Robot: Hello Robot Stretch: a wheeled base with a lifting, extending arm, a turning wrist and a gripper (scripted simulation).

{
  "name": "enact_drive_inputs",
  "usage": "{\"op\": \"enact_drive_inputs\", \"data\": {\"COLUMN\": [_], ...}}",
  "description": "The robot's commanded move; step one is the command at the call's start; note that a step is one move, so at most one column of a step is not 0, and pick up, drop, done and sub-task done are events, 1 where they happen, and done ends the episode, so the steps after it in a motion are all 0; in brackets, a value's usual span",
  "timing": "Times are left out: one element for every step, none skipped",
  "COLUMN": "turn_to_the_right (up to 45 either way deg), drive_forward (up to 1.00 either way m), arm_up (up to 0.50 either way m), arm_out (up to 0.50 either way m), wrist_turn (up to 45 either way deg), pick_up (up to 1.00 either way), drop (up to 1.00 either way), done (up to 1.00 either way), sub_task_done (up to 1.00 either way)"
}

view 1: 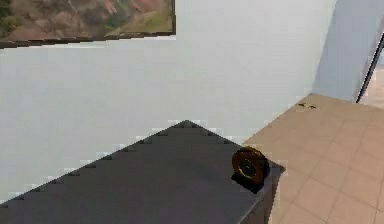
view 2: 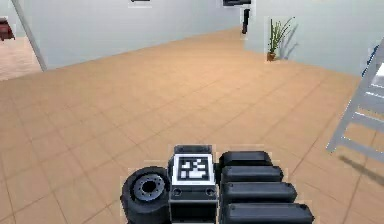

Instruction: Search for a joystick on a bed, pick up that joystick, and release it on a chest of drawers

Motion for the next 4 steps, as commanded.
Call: {"op": "enact_drive_inputs", "data": {"turn_to_the_right": [-45.0, -36.0, 45.0, 45.0], "drive_forward": [0.0, 0.0, 0.0, 0.0], "arm_up": [0.0, 0.0, 0.0, 0.0], "arm_out": [0.0, 0.0, 0.0, 0.0], "wrist_turn": [0.0, 0.0, 0.0, 0.0], "pick_up": [0.0, 0.0, 0.0, 0.0], "drop": [0.0, 0.0, 0.0, 0.0], "done": [0.0, 0.0, 0.0, 0.0], "sub_task_done": [0.0, 0.0, 0.0, 0.0]}}
